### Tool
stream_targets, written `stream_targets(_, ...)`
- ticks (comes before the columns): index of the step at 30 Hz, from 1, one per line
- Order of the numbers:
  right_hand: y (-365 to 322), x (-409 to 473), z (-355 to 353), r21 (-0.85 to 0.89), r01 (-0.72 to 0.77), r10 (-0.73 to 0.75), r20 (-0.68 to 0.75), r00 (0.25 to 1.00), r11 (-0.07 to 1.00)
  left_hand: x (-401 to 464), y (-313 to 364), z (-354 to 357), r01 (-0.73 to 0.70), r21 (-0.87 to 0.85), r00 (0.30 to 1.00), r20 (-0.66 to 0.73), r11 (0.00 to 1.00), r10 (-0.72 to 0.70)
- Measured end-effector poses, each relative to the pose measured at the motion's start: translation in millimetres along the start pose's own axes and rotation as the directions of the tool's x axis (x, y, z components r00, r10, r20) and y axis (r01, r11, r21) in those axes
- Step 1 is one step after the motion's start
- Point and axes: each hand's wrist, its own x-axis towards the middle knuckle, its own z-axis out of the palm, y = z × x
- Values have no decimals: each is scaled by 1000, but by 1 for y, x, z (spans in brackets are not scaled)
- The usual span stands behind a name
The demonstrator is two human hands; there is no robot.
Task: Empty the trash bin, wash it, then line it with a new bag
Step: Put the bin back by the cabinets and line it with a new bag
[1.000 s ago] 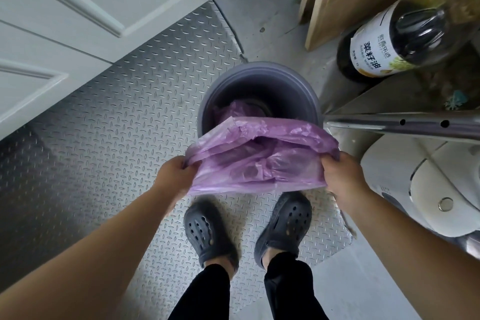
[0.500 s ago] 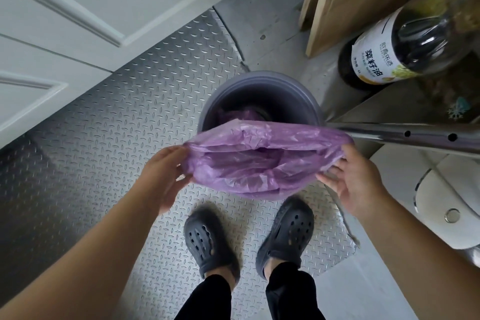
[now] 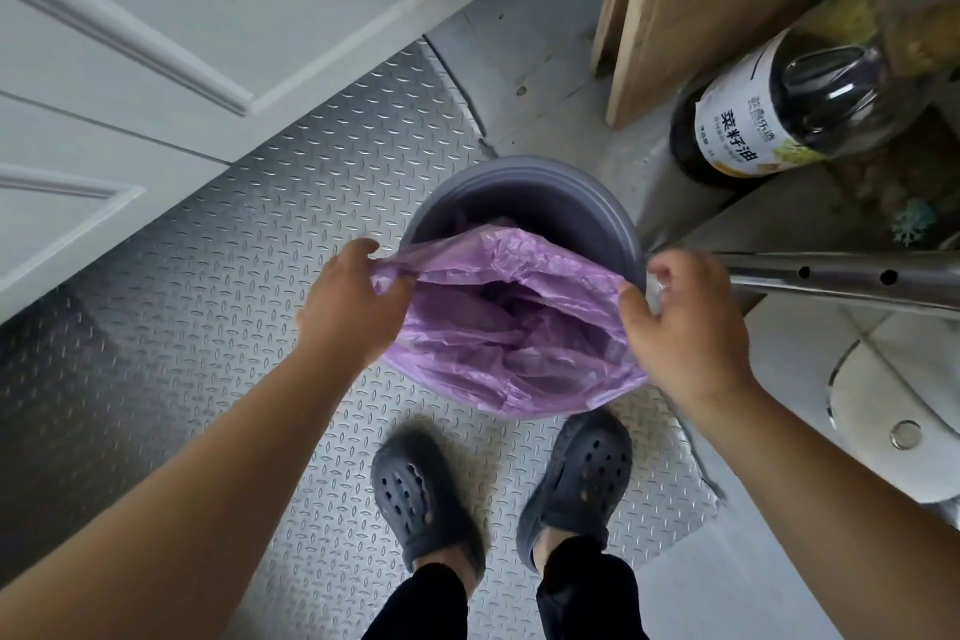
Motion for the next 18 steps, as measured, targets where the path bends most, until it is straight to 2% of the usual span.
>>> stream_targets(2,-8,-2,1,-58,231,-230,18,973,971,-2,-4,0,55,35,998,12,998,-56)
stream_targets(4,-21,2,4,-34,298,-291,136,947,954,-6,-5,0,58,172,998,-35,983,-53)
stream_targets(5,-27,6,7,-22,274,-264,206,942,961,-9,-4,-1,7,213,995,-96,977,13)
stream_targets(7,-37,18,13,-38,192,-167,347,923,981,-13,3,-1,-237,242,938,-196,941,286)
stream_targets(9,-44,30,17,-93,136,-80,448,890,986,-11,14,1,-463,297,832,-179,835,525)
stream_targets(10,-46,35,17,-92,102,-46,476,878,991,-8,20,3,-504,335,809,-142,796,571)
stream_targets(12,-49,44,15,-38,31,-8,496,868,999,-1,34,2,-471,441,833,-63,764,550)
stream_targets(15,-48,53,5,45,-14,-9,470,883,999,7,53,-2,-365,601,881,-23,711,472)
stream_targets(17,-46,58,-6,130,-34,-28,448,894,991,12,61,-9,-366,544,892,-27,755,452)
stream_targets(18,-44,60,-12,212,-74,-30,449,893,974,15,63,-14,-395,432,895,-20,811,446)
